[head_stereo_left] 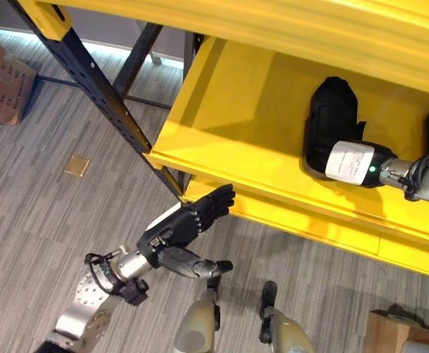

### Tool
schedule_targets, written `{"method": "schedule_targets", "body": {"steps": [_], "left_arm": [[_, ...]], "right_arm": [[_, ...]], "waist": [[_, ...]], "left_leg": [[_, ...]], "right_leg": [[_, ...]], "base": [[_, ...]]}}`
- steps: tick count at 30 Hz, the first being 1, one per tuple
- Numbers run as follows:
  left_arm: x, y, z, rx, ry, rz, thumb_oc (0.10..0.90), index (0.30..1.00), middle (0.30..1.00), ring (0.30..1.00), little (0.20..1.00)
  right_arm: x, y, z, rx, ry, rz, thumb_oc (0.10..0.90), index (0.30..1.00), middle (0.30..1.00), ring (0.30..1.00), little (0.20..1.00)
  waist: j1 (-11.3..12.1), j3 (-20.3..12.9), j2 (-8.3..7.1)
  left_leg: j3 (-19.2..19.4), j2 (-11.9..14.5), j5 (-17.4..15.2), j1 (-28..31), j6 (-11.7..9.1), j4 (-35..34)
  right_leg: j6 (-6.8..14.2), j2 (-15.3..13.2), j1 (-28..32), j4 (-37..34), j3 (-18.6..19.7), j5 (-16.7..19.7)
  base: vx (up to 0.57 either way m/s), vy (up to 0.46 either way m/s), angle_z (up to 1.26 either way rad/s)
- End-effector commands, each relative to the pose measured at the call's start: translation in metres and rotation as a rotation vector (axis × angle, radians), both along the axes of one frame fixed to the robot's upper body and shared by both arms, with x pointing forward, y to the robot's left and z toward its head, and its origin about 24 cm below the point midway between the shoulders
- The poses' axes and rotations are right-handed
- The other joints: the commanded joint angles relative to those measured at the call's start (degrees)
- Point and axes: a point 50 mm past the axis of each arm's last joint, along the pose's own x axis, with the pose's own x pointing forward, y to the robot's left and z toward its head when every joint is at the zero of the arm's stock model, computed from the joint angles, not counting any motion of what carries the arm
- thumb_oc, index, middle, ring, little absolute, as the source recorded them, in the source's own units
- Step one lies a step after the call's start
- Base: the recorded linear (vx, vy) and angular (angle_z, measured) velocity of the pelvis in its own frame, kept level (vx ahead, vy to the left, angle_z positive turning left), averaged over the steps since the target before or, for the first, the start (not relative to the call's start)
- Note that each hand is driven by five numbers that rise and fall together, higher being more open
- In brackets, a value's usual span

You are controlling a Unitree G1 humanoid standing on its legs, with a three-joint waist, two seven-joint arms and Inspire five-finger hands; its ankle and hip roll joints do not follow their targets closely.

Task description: Move parts from the plastic box to the shelf.

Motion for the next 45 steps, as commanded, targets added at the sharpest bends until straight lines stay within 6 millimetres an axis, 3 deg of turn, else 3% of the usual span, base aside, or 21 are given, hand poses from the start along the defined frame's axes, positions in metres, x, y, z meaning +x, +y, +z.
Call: {"method": "schedule_targets", "body": {"steps": [1, 10, 12, 17, 24, 31, 45], "left_arm": [[-0.007, -0.008, 0.034, -0.127, -0.184, -0.061, 0.9, 1.0, 1.0, 1.0, 1.0], [-0.007, -0.008, 0.034, -0.13, -0.185, -0.06, 0.9, 1.0, 1.0, 1.0, 1.0], [-0.008, -0.01, 0.036, -0.142, -0.19, -0.054, 0.9, 1.0, 1.0, 1.0, 1.0], [-0.008, -0.013, 0.035, -0.153, -0.189, -0.048, 0.9, 1.0, 1.0, 1.0, 1.0], [-0.008, -0.016, 0.036, -0.163, -0.183, -0.053, 0.9, 1.0, 1.0, 1.0, 1.0], [-0.008, -0.021, 0.036, -0.188, -0.179, -0.055, 0.9, 1.0, 1.0, 1.0, 1.0], [-0.008, -0.028, 0.039, -0.221, -0.167, -0.051, 0.9, 1.0, 1.0, 1.0, 1.0]], "right_arm": [[-0.006, -0.007, 0.024, 0.084, -0.116, -0.059, 0.9, 1.0, 1.0, 1.0, 1.0], [-0.005, -0.003, 0.028, 0.183, -0.143, -0.075, 0.9, 1.0, 1.0, 1.0, 1.0], [-0.006, 0.007, 0.028, 0.321, -0.144, -0.061, 0.9, 1.0, 1.0, 1.0, 1.0], [-0.005, 0.013, 0.03, 0.457, -0.148, -0.066, 0.9, 1.0, 1.0, 1.0, 1.0], [-0.004, 0.019, 0.027, 0.504, -0.161, -0.023, 0.9, 1.0, 1.0, 1.0, 1.0], [-0.006, 0.03, 0.033, 0.699, -0.239, 0.058, 0.9, 1.0, 1.0, 1.0, 1.0], [-0.012, 0.019, 0.021, 0.854, -0.345, 0.008, 0.9, 1.0, 1.0, 1.0, 1.0]], "waist": [[-0.87, -2.54, 0.48], [-1.29, -2.59, 0.73], [-2.0, -2.63, 1.17], [-2.52, -2.76, 1.66], [-2.88, -3.02, 2.3], [-3.8, -3.18, 2.96], [-5.7, -4.25, 3.82]], "left_leg": [[-1.02, 2.04, -4.38, -1.27, -2.89, 5.88], [-0.73, 1.96, -4.4, -0.95, -2.85, 5.66], [-0.31, 1.82, -4.53, -0.41, -2.76, 5.42], [-0.01, 1.73, -4.55, 0.18, -2.78, 5.01], [0.2, 1.5, -4.82, 0.7, -2.72, 4.95], [0.59, 1.38, -5.14, 1.47, -2.51, 4.63], [1.55, 0.99, -5.86, 3.72, -2.07, 3.95]], "right_leg": [[-1.45, 1.65, -2.9, 5.21, -2.6, -3.46], [-1.43, 1.56, -2.88, 5.2, -2.28, -3.43], [-1.46, 1.35, -2.73, 5.17, -1.82, -3.53], [-1.49, 1.22, -2.56, 5.08, -1.45, -3.56], [-1.53, 0.88, -2.56, 5.39, -1.31, -3.82], [-1.52, 0.71, -2.33, 5.45, -0.76, -3.96], [-1.07, -0.01, -0.85, 4.78, 0.27, -3.85]], "base": [[-0.02, 0.041, 0.0], [-0.01, 0.017, -0.03], [-0.02, 0.065, -0.02], [0.0, 0.046, -0.03], [0.0, 0.029, -0.01], [0.01, 0.049, -0.05], [0.01, 0.041, -0.02]]}}
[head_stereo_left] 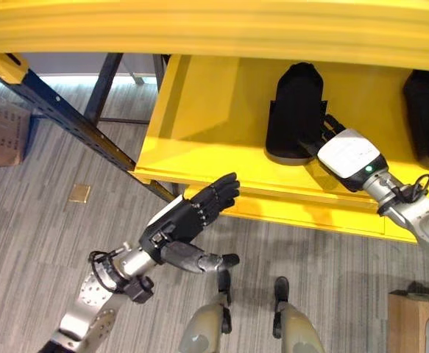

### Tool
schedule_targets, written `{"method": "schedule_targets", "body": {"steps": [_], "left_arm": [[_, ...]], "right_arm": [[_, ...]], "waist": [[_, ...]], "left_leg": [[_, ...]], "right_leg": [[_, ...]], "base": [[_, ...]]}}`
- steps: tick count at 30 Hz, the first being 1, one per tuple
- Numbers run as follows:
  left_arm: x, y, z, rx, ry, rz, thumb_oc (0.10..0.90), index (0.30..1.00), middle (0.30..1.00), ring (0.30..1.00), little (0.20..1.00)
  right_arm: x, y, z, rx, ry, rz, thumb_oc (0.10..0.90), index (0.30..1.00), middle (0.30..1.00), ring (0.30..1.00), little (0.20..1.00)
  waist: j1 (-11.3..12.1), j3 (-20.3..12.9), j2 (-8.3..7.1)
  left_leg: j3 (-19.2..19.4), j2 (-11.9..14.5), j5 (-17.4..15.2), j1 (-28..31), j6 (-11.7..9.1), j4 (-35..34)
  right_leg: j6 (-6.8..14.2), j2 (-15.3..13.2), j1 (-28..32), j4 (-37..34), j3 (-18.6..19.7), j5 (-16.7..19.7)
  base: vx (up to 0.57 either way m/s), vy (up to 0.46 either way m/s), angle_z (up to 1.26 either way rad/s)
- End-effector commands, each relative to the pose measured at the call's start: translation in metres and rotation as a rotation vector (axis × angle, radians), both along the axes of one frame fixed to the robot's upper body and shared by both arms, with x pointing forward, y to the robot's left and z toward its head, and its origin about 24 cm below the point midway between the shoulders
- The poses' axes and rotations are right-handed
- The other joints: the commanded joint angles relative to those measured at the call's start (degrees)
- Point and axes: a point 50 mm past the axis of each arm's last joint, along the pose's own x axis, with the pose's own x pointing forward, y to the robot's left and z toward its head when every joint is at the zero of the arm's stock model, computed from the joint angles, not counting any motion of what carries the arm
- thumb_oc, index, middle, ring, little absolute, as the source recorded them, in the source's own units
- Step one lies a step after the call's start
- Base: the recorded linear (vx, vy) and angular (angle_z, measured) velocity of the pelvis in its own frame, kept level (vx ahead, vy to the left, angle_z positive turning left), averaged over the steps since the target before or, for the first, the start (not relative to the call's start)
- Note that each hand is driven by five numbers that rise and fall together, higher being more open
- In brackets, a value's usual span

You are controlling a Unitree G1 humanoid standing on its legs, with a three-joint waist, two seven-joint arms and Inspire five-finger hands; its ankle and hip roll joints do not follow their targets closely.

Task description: Move parts from the plastic box to the shelf.

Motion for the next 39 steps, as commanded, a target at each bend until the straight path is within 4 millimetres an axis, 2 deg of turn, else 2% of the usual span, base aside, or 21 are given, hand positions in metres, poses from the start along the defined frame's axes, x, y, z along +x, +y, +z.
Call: {"method": "schedule_targets", "body": {"steps": [1, 6, 10, 11, 13, 15, 16, 17, 21, 22, 24, 25, 27, 29, 32, 34, 39], "left_arm": [[-0.008, -0.017, 0.026, -0.141, -0.14, -0.052, 0.9, 1.0, 1.0, 1.0, 1.0], [-0.008, -0.018, 0.025, -0.15, -0.138, -0.053, 0.9, 1.0, 1.0, 1.0, 1.0], [-0.01, -0.018, 0.025, -0.165, -0.14, -0.041, 0.9, 1.0, 1.0, 1.0, 1.0], [-0.012, -0.016, 0.025, -0.176, -0.133, -0.024, 0.9, 1.0, 1.0, 1.0, 1.0], [-0.014, -0.017, 0.024, -0.181, -0.134, -0.011, 0.9, 1.0, 1.0, 1.0, 1.0], [-0.013, -0.021, 0.022, -0.198, -0.13, 0.011, 0.9, 1.0, 1.0, 1.0, 1.0], [-0.013, -0.023, 0.02, -0.199, -0.127, 0.034, 0.9, 1.0, 1.0, 1.0, 1.0], [-0.012, -0.024, 0.019, -0.201, -0.124, 0.038, 0.9, 1.0, 1.0, 1.0, 1.0], [-0.014, -0.024, 0.012, -0.176, -0.105, 0.058, 0.9, 1.0, 1.0, 1.0, 1.0], [-0.015, -0.025, 0.011, -0.168, -0.101, 0.054, 0.9, 1.0, 1.0, 1.0, 1.0], [-0.016, -0.022, 0.01, -0.153, -0.091, 0.049, 0.9, 1.0, 1.0, 1.0, 1.0], [-0.016, -0.022, 0.01, -0.147, -0.09, 0.043, 0.9, 1.0, 1.0, 1.0, 1.0], [-0.016, -0.02, 0.01, -0.123, -0.08, 0.029, 0.9, 1.0, 1.0, 1.0, 1.0], [-0.014, -0.016, 0.011, -0.1, -0.07, 0.009, 0.9, 1.0, 1.0, 1.0, 1.0], [-0.013, -0.011, 0.008, -0.07, -0.054, 0.015, 0.9, 1.0, 1.0, 1.0, 1.0], [-0.012, -0.01, 0.007, -0.064, -0.053, 0.018, 0.9, 1.0, 1.0, 1.0, 1.0], [-0.009, 0.005, 0.003, -0.059, -0.069, 0.181, 0.9, 1.0, 1.0, 1.0, 1.0]], "right_arm": [[0.001, -0.003, 0.051, 0.058, -0.239, 0.002, 0.9, 1.0, 1.0, 1.0, 1.0], [-0.001, -0.012, 0.054, 0.112, -0.298, -0.049, 0.9, 1.0, 1.0, 1.0, 1.0], [-0.009, -0.014, 0.053, 0.242, -0.339, -0.005, 0.9, 1.0, 1.0, 1.0, 1.0], [-0.02, -0.003, 0.047, 0.352, -0.347, 0.09, 0.9, 1.0, 1.0, 1.0, 1.0], [-0.035, 0.019, 0.037, 0.455, -0.315, 0.227, 0.9, 1.0, 1.0, 1.0, 1.0], [-0.056, 0.054, 0.037, 0.597, -0.217, 0.431, 0.9, 1.0, 1.0, 1.0, 1.0], [-0.077, 0.077, 0.032, 0.7, -0.072, 0.57, 0.9, 1.0, 1.0, 1.0, 1.0], [-0.088, 0.086, 0.031, 0.743, -0.003, 0.645, 0.9, 1.0, 1.0, 1.0, 1.0], [-0.113, 0.113, 0.02, 0.935, 0.469, 0.813, 0.9, 1.0, 1.0, 1.0, 1.0], [-0.115, 0.118, 0.018, 1.009, 0.609, 0.824, 0.9, 1.0, 1.0, 1.0, 1.0], [-0.117, 0.126, 0.011, 1.036, 0.767, 0.851, 0.9, 1.0, 1.0, 1.0, 1.0], [-0.118, 0.129, 0.009, 1.009, 0.791, 0.847, 0.9, 1.0, 1.0, 1.0, 1.0], [-0.117, 0.135, -0.004, 0.927, 0.963, 0.79, 0.9, 1.0, 1.0, 1.0, 1.0], [-0.105, 0.127, -0.023, 0.865, 1.04, 0.623, 0.9, 1.0, 1.0, 1.0, 1.0], [-0.091, 0.113, -0.044, 0.87, 1.128, 0.474, 0.9, 1.0, 1.0, 1.0, 1.0], [-0.086, 0.108, -0.05, 0.868, 1.109, 0.416, 0.9, 1.0, 1.0, 1.0, 1.0], [-0.066, 0.079, -0.067, 0.815, 0.944, 0.184, 0.9, 1.0, 1.0, 1.0, 1.0]], "waist": [[-0.28, -4.71, -1.42], [-0.65, -4.91, -1.13], [-1.39, -5.3, -0.91], [-2.21, -5.89, -1.07], [-3.03, -6.6, -1.29], [-4.13, -7.58, -1.58], [-5.01, -8.5, -1.92], [-5.29, -8.99, -2.08], [-5.56, -11.05, -3.06], [-5.4, -11.46, -3.39], [-4.83, -12.13, -4.02], [-4.53, -12.29, -4.27], [-3.64, -12.58, -4.92], [-2.73, -12.53, -5.77], [-1.59, -12.26, -6.53], [-1.25, -12.07, -6.73], [-0.31, -11.7, -7.13]], "left_leg": [[-0.59, 0.99, -6.06, 1.76, -2.34, 4.59], [-0.28, 0.93, -6.1, 2.49, -2.22, 4.07], [0.04, 0.89, -6.21, 3.04, -2.08, 3.75], [0.28, 0.93, -6.46, 3.69, -1.95, 3.65], [0.56, 0.94, -6.79, 4.38, -1.68, 3.56], [1.17, 1.14, -7.14, 5.42, -1.49, 3.51], [1.62, 1.32, -7.4, 6.12, -1.51, 3.51], [1.83, 1.34, -7.49, 6.56, -1.47, 3.42], [2.25, 1.2, -7.58, 8.51, -1.1, 2.59], [2.23, 1.21, -7.47, 8.9, -1.05, 2.26], [1.77, 1.16, -7.27, 9.55, -0.98, 1.41], [1.61, 1.06, -7.18, 9.68, -0.87, 1.04], [1.33, 0.95, -6.82, 10.29, -0.69, 0.0], [0.89, 0.72, -6.82, 10.34, -0.51, -0.07], [0.48, 0.68, -6.67, 10.44, -0.47, -0.19], [0.35, 0.71, -6.59, 10.38, -0.49, -0.19], [-0.09, 0.69, -6.54, 10.18, -0.45, -0.17]], "right_leg": [[-1.1, 0.45, -0.22, 2.25, -2.39, -3.13], [-1.06, 0.37, 0.13, 2.05, -2.13, -3.11], [-1.0, 0.31, 0.47, 1.82, -1.76, -3.12], [-0.82, 0.28, 1.1, 1.46, -1.43, -3.04], [-0.63, 0.16, 1.6, 1.21, -1.03, -2.99], [-0.52, 0.2, 2.57, 0.71, -0.22, -2.82], [-0.33, 0.24, 3.21, 0.4, 0.48, -2.64], [-0.26, 0.22, 3.68, 0.12, 0.78, -2.51], [0.1, 0.13, 5.9, -1.46, 1.41, -1.85], [0.16, 0.1, 6.44, -1.8, 1.36, -1.72], [0.4, 0.11, 7.25, -2.6, 1.22, -1.37], [0.52, 0.07, 7.53, -2.95, 1.11, -1.19], [0.81, 0.05, 8.29, -3.82, 0.66, -0.69], [0.86, -0.02, 8.73, -4.16, 0.32, -0.42], [0.92, -0.12, 9.19, -4.43, -0.61, -0.19], [0.9, -0.12, 9.26, -4.43, -0.83, -0.11], [1.0, -0.27, 9.45, -4.64, -1.35, 0.01]], "base": [[0.02, 0.034, 0.0], [0.0, 0.026, 0.0], [0.02, 0.066, 0.0], [0.06, 0.077, -0.02], [0.06, 0.086, -0.07], [0.07, 0.104, -0.21], [0.07, 0.107, -0.15], [0.06, 0.095, -0.07], [0.06, 0.043, -0.11], [0.06, 0.013, -0.05], [0.02, -0.011, 0.06], [-0.01, -0.016, 0.07], [-0.01, -0.022, 0.09], [-0.01, -0.034, 0.19], [-0.01, -0.042, 0.1], [-0.01, -0.025, 0.17], [0.0, -0.013, 0.08]]}}
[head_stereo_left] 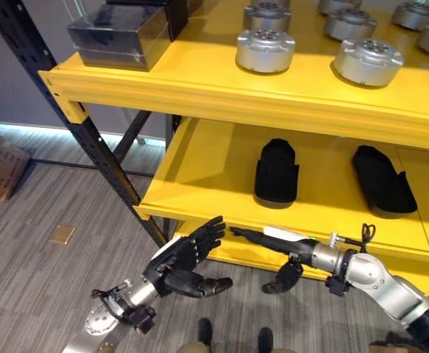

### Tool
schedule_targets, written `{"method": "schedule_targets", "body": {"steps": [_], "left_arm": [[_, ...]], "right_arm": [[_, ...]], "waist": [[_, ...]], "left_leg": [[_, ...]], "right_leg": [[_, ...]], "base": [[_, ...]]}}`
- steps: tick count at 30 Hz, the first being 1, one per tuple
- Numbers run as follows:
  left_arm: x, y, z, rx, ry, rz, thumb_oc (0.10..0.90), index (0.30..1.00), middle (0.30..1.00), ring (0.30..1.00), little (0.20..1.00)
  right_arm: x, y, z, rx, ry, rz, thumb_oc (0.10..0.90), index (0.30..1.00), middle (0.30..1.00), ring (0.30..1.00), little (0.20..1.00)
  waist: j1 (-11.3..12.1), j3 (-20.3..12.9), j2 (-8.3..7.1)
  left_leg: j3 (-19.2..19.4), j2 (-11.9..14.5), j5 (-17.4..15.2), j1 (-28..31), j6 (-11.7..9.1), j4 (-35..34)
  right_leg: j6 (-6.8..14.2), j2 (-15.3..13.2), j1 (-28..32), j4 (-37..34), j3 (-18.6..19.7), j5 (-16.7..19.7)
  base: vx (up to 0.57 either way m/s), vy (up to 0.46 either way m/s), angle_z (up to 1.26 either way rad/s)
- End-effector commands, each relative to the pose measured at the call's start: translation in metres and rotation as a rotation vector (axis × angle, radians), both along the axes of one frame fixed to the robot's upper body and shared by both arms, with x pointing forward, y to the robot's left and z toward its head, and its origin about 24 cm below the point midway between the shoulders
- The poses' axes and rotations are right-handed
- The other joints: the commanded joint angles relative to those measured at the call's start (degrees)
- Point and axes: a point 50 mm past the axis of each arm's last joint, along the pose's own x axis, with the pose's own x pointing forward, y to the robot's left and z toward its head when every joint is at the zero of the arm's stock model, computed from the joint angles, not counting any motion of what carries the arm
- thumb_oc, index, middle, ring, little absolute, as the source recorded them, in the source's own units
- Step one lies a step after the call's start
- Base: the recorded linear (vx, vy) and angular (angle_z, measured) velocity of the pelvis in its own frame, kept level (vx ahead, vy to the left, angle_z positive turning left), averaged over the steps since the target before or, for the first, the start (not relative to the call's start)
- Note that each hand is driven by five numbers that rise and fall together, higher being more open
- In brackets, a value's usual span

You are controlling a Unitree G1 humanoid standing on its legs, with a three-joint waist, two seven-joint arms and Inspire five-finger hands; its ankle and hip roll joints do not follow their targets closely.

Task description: Move parts from the plastic box to the shelf.

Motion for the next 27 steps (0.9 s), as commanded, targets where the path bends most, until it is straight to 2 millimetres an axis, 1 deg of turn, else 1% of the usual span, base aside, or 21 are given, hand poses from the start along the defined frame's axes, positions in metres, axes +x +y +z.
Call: {"method": "schedule_targets", "body": {"steps": [1, 4, 9, 13, 14, 23, 27], "left_arm": [[0.02, -0.006, 0.064, -0.062, -0.409, 0.034, 0.9, 1.0, 1.0, 1.0, 1.0], [0.019, 0.0, 0.065, -0.072, -0.442, 0.116, 0.9, 1.0, 1.0, 1.0, 1.0], [0.02, 0.0, 0.066, -0.08, -0.453, 0.146, 0.9, 1.0, 1.0, 1.0, 1.0], [0.019, -0.004, 0.068, -0.099, -0.461, 0.13, 0.9, 1.0, 1.0, 1.0, 1.0], [0.021, -0.006, 0.069, -0.107, -0.463, 0.117, 0.9, 1.0, 1.0, 1.0, 1.0], [0.023, -0.01, 0.07, -0.115, -0.456, 0.088, 0.9, 1.0, 1.0, 1.0, 1.0], [0.025, -0.012, 0.07, -0.116, -0.452, 0.069, 0.9, 1.0, 1.0, 1.0, 1.0]], "right_arm": [[0.014, 0.008, 0.043, -0.019, -0.291, 0.023, 0.9, 1.0, 1.0, 1.0, 1.0], [0.026, -0.012, 0.038, -0.105, -0.406, -0.132, 0.9, 1.0, 1.0, 1.0, 1.0], [0.034, -0.023, 0.038, -0.136, -0.485, -0.246, 0.9, 1.0, 1.0, 1.0, 1.0], [0.036, -0.022, 0.044, -0.18, -0.579, -0.239, 0.9, 1.0, 1.0, 1.0, 1.0], [0.041, -0.019, 0.047, -0.211, -0.578, -0.23, 0.9, 1.0, 1.0, 1.0, 1.0], [0.05, -0.015, 0.039, -0.293, -0.548, -0.178, 0.9, 1.0, 1.0, 1.0, 1.0], [0.059, -0.012, 0.039, -0.325, -0.549, -0.165, 0.9, 1.0, 1.0, 1.0, 1.0]], "waist": [[0.08, 0.17, -0.6], [0.62, 0.6, -0.44], [0.55, 1.09, -0.03], [0.49, 1.61, 0.54], [0.6, 1.58, 0.7], [1.52, 1.83, 0.93], [2.09, 2.21, 1.09]], "left_leg": [[0.45, 1.04, -5.58, 2.49, -0.53, 2.96], [0.06, 0.91, -5.74, 2.11, -0.52, 3.23], [-0.01, 0.65, -6.16, 1.7, -0.46, 3.63], [-0.18, 0.39, -6.28, 1.37, -0.38, 3.75], [-0.29, 0.23, -6.32, 1.25, -0.45, 3.77], [-0.74, 0.04, -6.23, 0.88, -0.48, 4.0], [-1.15, -0.08, -6.12, 0.67, -0.49, 4.08]], "right_leg": [[0.68, -0.53, -1.45, 3.98, -0.72, -1.8], [0.62, -0.61, -1.5, 3.92, -1.04, -1.86], [0.58, -0.58, -1.89, 4.02, -0.76, -2.0], [0.64, -0.67, -2.24, 4.18, -0.6, -2.09], [0.62, -0.68, -2.36, 4.2, -0.55, -2.13], [0.51, -0.82, -2.52, 4.54, -1.26, -2.34], [0.38, -0.81, -2.63, 4.76, -1.5, -2.39]], "base": [[0.0, 0.0, 0.0], [0.0, 0.002, -0.04], [-0.01, 0.016, 0.03], [-0.01, 0.009, 0.0], [0.0, 0.0, 0.0], [0.0, 0.0, 0.0], [0.0, -0.004, 0.02]]}}
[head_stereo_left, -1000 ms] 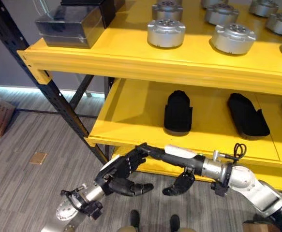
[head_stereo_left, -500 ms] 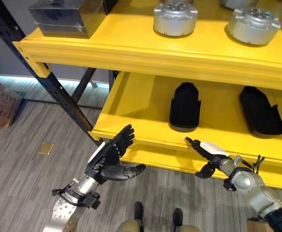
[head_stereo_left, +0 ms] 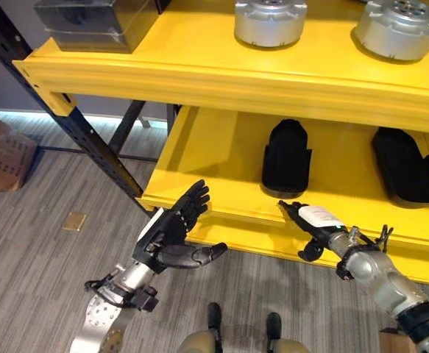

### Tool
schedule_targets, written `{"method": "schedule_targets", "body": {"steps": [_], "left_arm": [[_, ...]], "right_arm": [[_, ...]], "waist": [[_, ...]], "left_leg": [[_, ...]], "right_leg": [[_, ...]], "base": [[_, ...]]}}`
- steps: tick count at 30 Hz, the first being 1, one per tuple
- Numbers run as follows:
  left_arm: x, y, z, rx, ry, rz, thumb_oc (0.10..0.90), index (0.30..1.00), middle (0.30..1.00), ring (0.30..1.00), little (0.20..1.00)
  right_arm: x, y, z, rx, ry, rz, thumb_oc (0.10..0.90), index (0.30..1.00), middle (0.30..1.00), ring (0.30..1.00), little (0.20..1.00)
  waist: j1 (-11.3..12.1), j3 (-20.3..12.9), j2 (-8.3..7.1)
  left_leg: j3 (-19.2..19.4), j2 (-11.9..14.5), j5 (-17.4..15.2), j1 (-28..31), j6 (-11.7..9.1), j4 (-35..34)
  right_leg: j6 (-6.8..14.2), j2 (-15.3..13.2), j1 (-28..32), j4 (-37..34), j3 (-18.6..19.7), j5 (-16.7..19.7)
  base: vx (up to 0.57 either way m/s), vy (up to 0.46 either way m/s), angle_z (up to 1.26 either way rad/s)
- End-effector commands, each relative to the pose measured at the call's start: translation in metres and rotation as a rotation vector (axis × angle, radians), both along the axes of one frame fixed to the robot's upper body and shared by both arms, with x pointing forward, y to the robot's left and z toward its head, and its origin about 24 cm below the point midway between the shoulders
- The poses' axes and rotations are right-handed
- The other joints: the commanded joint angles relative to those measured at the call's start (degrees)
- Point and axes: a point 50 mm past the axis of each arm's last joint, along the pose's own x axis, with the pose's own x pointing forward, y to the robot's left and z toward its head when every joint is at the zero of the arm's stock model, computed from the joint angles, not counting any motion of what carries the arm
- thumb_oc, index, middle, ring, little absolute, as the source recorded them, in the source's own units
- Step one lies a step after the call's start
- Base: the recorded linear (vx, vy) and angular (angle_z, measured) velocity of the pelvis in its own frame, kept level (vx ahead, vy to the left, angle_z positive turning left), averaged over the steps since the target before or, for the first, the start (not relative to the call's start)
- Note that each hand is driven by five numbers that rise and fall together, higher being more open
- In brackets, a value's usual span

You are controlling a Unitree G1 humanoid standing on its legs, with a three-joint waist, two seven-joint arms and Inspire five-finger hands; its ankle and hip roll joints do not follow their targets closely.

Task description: Move parts from the plastic box to the shelf.

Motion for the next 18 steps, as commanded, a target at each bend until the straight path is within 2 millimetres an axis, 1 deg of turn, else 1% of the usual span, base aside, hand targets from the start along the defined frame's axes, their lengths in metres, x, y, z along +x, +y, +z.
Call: {"method": "schedule_targets", "body": {"steps": [1, 6, 7, 9, 13, 18], "left_arm": [[0.007, -0.011, 0.045, -0.043, -0.249, -0.082, 0.9, 1.0, 1.0, 1.0, 1.0], [0.007, -0.011, 0.046, -0.044, -0.249, -0.084, 0.9, 1.0, 1.0, 1.0, 1.0], [0.009, -0.015, 0.046, -0.044, -0.247, -0.103, 0.9, 1.0, 1.0, 1.0, 1.0], [0.01, -0.016, 0.046, -0.045, -0.246, -0.112, 0.9, 1.0, 1.0, 1.0, 1.0], [0.01, -0.016, 0.045, -0.047, -0.243, -0.12, 0.9, 1.0, 1.0, 1.0, 1.0], [0.011, -0.018, 0.046, -0.045, -0.245, -0.142, 0.9, 1.0, 1.0, 1.0, 1.0]], "right_arm": [[0.027, 0.014, 0.042, -0.045, -0.165, 0.083, 0.9, 1.0, 1.0, 1.0, 1.0], [0.029, 0.016, 0.043, -0.052, -0.165, 0.088, 0.9, 1.0, 1.0, 1.0, 1.0], [0.035, 0.024, 0.042, -0.066, -0.145, 0.097, 0.9, 1.0, 1.0, 1.0, 1.0], [0.038, 0.029, 0.04, -0.081, -0.129, 0.115, 0.9, 1.0, 1.0, 1.0, 1.0], [0.04, 0.03, 0.038, -0.109, -0.134, 0.11, 0.9, 1.0, 1.0, 1.0, 1.0], [0.049, 0.027, 0.041, -0.125, -0.151, 0.062, 0.9, 1.0, 1.0, 1.0, 1.0]], "waist": [[1.56, -2.37, -1.58], [1.66, -2.3, -1.51], [2.29, -2.16, -1.35], [2.65, -1.91, -1.19], [3.02, -1.71, -1.1], [3.5, -1.23, -0.85]], "left_leg": [[-0.58, 0.43, -6.1, 1.15, -0.55, 4.09], [-0.64, 0.4, -6.09, 1.06, -0.56, 4.15], [-0.89, 0.34, -6.04, 0.77, -0.64, 4.23], [-1.23, 0.27, -5.93, 0.45, -0.72, 4.34], [-1.42, 0.22, -5.77, 0.25, -0.75, 4.39], [-1.6, 0.17, -5.69, -0.2, -0.78, 4.62]], "right_leg": [[0.12, -0.76, -2.79, 5.74, -0.65, -2.74], [0.11, -0.79, -2.83, 5.78, -0.74, -2.76], [-0.03, -0.81, -2.97, 5.96, -1.0, -2.93], [-0.16, -0.79, -3.21, 6.28, -1.29, -3.04], [-0.22, -0.83, -3.35, 6.44, -1.53, -2.99], [-0.25, -0.92, -3.7, 6.7, -1.83, -2.96]], "base": [[0.0, -0.003, 0.03], [0.0, -0.001, 0.03], [0.0, 0.0, 0.0], [0.0, 0.0, 0.0], [0.0, -0.001, 0.03], [0.0, 0.0, 0.0]]}}
